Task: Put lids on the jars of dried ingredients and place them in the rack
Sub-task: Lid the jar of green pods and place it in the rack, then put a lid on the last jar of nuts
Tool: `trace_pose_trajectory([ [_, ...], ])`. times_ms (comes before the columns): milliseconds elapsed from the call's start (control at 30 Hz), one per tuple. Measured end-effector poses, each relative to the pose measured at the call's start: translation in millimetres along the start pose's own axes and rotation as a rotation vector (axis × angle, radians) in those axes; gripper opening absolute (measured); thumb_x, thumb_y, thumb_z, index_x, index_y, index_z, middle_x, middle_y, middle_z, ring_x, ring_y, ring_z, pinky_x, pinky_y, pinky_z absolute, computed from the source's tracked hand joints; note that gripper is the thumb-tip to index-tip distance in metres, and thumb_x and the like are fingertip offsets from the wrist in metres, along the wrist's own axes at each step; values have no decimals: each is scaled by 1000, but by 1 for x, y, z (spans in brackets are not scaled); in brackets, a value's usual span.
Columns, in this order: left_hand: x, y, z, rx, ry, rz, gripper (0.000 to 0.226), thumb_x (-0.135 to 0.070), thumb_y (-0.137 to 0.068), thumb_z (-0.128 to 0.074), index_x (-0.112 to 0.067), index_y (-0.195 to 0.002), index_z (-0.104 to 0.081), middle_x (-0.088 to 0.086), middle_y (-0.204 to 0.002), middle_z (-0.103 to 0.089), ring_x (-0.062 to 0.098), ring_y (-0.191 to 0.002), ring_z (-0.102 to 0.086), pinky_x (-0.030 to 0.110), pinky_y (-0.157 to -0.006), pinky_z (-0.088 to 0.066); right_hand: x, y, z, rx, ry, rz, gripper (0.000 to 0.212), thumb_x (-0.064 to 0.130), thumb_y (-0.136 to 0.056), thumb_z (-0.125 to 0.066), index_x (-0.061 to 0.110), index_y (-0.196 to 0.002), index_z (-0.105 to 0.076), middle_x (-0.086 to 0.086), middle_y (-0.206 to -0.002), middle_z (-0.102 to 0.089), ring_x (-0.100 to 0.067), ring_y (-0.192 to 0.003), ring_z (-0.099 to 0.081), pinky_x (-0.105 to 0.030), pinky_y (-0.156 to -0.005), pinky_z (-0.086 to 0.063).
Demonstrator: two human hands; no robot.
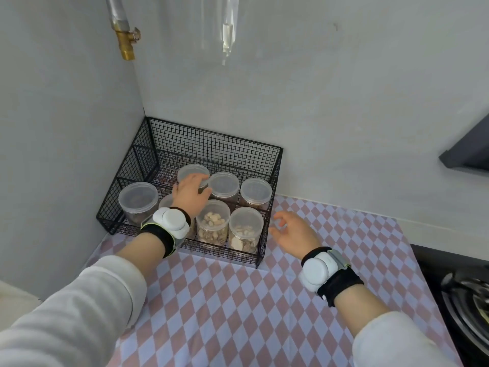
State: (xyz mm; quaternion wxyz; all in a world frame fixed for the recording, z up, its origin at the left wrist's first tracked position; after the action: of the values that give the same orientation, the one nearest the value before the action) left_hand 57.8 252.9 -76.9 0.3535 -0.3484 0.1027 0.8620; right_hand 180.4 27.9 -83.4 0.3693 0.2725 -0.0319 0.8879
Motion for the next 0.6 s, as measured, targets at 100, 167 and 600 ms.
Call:
trace_pose_trajectory([
  [100, -28, 11, -11, 16, 67, -54, 31, -23, -93, -48, -21, -124, -52, 5, -138, -48, 25, -134, -34, 51, -115, -18, -24, 4, 5, 17, -2, -18, 42, 31, -91, -52, 16, -130, -46, -5, -126, -54, -21, -111, -54, -34, -93, -45],
  [167, -46, 18, -21, 38, 84, -90, 33, -21, -93, -48, -19, -126, -52, 6, -137, -50, 25, -133, -36, 50, -114, -22, -44, 5, 9, 25, -11, -40, 42, 30, -91, -51, 15, -130, -46, -6, -127, -53, -21, -112, -54, -33, -93, -44],
  [600, -153, 50, -108, 148, 220, -179, 36, -13, -93, -48, -16, -130, -47, 2, -129, -55, 14, -117, -51, 26, -101, -40, -218, -49, 35, 146, 199, -202, 43, 23, -93, -47, 8, -133, -46, -11, -143, -43, -30, -127, -45, -40, -103, -41],
])
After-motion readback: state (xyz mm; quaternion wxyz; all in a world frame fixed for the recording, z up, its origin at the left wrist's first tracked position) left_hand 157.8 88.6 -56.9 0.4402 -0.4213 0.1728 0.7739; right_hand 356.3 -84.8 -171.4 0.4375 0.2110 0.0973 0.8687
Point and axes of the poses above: each hand's wrist, its own y-axis away from the middle knuckle, its own z-axis out of the back of the hand, x = y × z, the point moved 8 cm from there along -y, towards the middle knuckle
